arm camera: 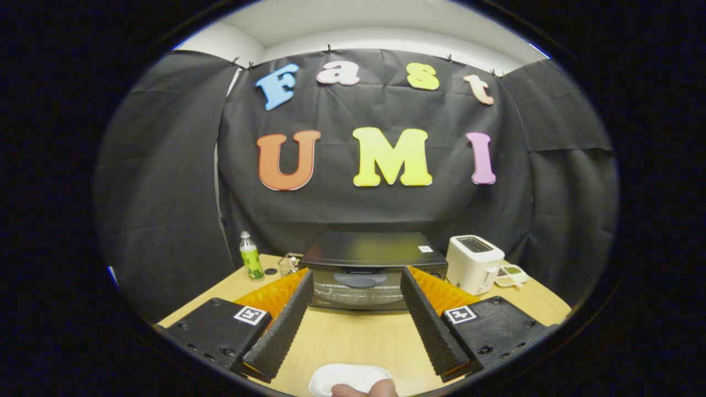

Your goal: Open the toaster oven, put the food inside, and close the toaster oven door.

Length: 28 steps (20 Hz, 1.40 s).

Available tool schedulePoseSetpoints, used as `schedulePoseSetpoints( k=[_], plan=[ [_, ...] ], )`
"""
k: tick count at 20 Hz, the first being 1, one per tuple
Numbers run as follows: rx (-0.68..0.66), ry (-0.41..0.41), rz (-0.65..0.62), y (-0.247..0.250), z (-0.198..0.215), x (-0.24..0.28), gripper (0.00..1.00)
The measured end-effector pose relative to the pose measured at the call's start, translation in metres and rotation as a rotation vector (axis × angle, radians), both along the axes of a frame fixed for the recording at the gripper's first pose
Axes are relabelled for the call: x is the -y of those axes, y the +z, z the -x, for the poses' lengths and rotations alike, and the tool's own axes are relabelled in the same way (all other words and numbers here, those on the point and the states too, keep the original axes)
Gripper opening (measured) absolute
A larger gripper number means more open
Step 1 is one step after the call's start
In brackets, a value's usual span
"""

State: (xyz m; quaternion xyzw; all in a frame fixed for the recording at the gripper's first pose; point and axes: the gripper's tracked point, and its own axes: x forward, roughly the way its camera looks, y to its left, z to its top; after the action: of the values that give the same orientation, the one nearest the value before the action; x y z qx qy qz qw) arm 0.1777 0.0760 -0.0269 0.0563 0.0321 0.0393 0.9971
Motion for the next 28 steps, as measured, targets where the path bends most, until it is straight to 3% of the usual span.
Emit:
schedulePoseSetpoints(
  k=[6,13,20,28],
  plan=[
    [0.057,-0.001,-0.004,0.027,0.089,0.02,1.0],
    [0.037,0.03,0.01,0.008,0.157,0.019,1.0],
    [0.007,0.02,0.019,-0.007,0.18,0.032,1.0],
    [-0.057,0.037,-0.001,-0.03,0.178,0.034,1.0]
  ],
)
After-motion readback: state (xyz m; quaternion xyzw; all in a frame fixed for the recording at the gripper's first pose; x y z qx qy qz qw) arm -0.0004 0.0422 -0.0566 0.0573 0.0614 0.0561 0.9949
